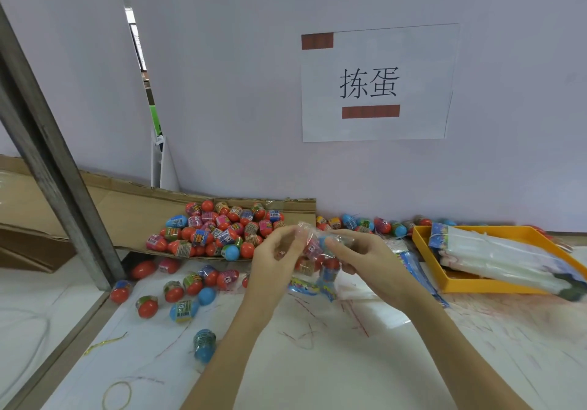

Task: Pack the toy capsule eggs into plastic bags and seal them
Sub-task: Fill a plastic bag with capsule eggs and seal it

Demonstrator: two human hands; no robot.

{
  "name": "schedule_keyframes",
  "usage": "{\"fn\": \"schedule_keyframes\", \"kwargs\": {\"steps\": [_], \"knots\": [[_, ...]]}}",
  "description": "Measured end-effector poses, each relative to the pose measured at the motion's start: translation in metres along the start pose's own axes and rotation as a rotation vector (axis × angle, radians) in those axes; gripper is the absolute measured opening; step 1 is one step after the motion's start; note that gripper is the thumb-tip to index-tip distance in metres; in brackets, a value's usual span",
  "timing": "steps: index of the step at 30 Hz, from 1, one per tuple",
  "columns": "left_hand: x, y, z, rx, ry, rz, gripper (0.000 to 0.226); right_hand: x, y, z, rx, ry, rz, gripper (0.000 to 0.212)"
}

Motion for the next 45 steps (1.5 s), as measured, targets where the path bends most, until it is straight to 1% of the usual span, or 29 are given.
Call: {"fn": "schedule_keyframes", "kwargs": {"steps": [1, 2, 5, 6, 7, 9, 10, 11, 13, 14, 16, 18, 19, 21, 23, 24, 26, 28, 30, 32, 34, 35, 37, 39, 41, 42, 44, 45], "knots": [[0.0, 0.001, 0.001, -0.005, 0.042, -0.024, 0.024, -0.001, 0.001, 0.001, -0.013, 0.013, -0.01, 0.046], [-0.001, 0.002, 0.0, -0.004, 0.087, -0.049, 0.022, -0.001, 0.001, 0.0, -0.016, 0.007, -0.015, 0.049], [-0.004, 0.001, -0.006, 0.019, 0.238, -0.146, 0.022, 0.0, 0.0, 0.001, 0.016, -0.061, -0.014, 0.046], [-0.005, 0.0, -0.008, 0.037, 0.253, -0.171, 0.024, -0.001, -0.001, 0.002, 0.043, -0.021, -0.045, 0.047], [-0.005, 0.0, -0.01, 0.063, 0.235, -0.173, 0.026, -0.002, -0.001, 0.002, 0.09, 0.077, -0.094, 0.047], [-0.001, 0.001, -0.014, 0.115, 0.171, -0.116, 0.026, -0.005, -0.001, 0.001, 0.162, 0.268, -0.187, 0.041], [0.001, 0.001, -0.015, 0.132, 0.149, -0.08, 0.024, -0.005, 0.0, 0.002, 0.159, 0.254, -0.195, 0.037], [0.003, 0.001, -0.015, 0.135, 0.135, -0.05, 0.022, -0.005, 0.001, 0.005, 0.134, 0.164, -0.175, 0.033], [0.006, 0.001, -0.014, 0.1, 0.102, 0.024, 0.019, -0.003, 0.0, 0.008, 0.082, -0.028, -0.113, 0.038], [0.009, 0.001, -0.011, 0.067, 0.087, 0.064, 0.02, -0.003, 0.0, 0.009, 0.062, -0.101, -0.093, 0.04], [0.009, 0.001, -0.005, 0.002, 0.097, 0.095, 0.03, -0.003, -0.001, 0.011, 0.051, -0.187, -0.109, 0.035], [0.008, 0.002, -0.003, -0.016, 0.11, 0.07, 0.043, -0.005, -0.001, 0.011, 0.1, -0.135, -0.183, 0.027], [0.007, 0.003, -0.003, -0.006, 0.091, 0.061, 0.046, -0.005, 0.0, 0.009, 0.128, -0.114, -0.195, 0.028], [0.003, 0.001, -0.006, 0.052, 0.044, 0.031, 0.042, -0.004, 0.0, 0.006, 0.166, -0.134, -0.143, 0.042], [-0.003, -0.003, -0.011, 0.109, 0.097, -0.066, 0.035, -0.002, 0.0, 0.005, 0.124, -0.106, -0.073, 0.046], [-0.007, -0.004, -0.011, 0.101, 0.145, -0.127, 0.037, -0.002, 0.0, 0.005, 0.091, -0.061, -0.048, 0.044], [-0.009, -0.003, -0.009, 0.047, 0.186, -0.233, 0.055, -0.002, 0.002, 0.006, 0.022, -0.008, -0.018, 0.038], [-0.01, -0.002, -0.008, 0.012, 0.229, -0.282, 0.065, -0.004, 0.003, 0.008, -0.032, -0.018, -0.005, 0.029], [-0.009, -0.002, -0.008, -0.018, 0.321, -0.303, 0.061, -0.001, 0.002, 0.01, -0.017, -0.126, 0.021, 0.022], [-0.009, -0.002, -0.009, -0.028, 0.381, -0.322, 0.054, 0.003, 0.001, 0.009, 0.058, -0.239, 0.043, 0.027], [-0.01, -0.003, -0.009, -0.001, 0.4, -0.332, 0.051, 0.006, 0.001, 0.009, 0.12, -0.238, 0.05, 0.037], [-0.01, -0.003, -0.009, 0.008, 0.425, -0.344, 0.05, 0.007, 0.0, 0.01, 0.127, -0.236, 0.053, 0.038], [-0.012, -0.004, -0.01, -0.001, 0.493, -0.364, 0.047, 0.007, 0.0, 0.011, 0.131, -0.26, 0.053, 0.035], [-0.011, -0.005, -0.01, -0.034, 0.519, -0.36, 0.039, 0.004, -0.001, 0.009, 0.143, -0.299, 0.04, 0.031], [-0.011, -0.005, -0.011, -0.039, 0.514, -0.337, 0.031, 0.001, -0.002, 0.007, 0.142, -0.335, 0.03, 0.029], [-0.011, -0.006, -0.011, -0.017, 0.508, -0.318, 0.031, 0.0, -0.003, 0.007, 0.142, -0.35, 0.027, 0.029], [-0.011, -0.007, -0.016, 0.078, 0.441, -0.256, 0.037, -0.003, -0.001, 0.008, 0.138, -0.368, 0.015, 0.031], [-0.01, -0.008, -0.02, 0.131, 0.341, -0.206, 0.038, -0.004, -0.001, 0.01, 0.134, -0.365, 0.004, 0.033]]}}
Point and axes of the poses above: each hand's wrist, its own y-axis away from the middle knuckle, its own z-axis out of the palm, x = y × z, the point moved 5 cm from there along -y, towards the middle knuckle, and after that the axes turned 15 degrees about -y, right-handed, at the moved point
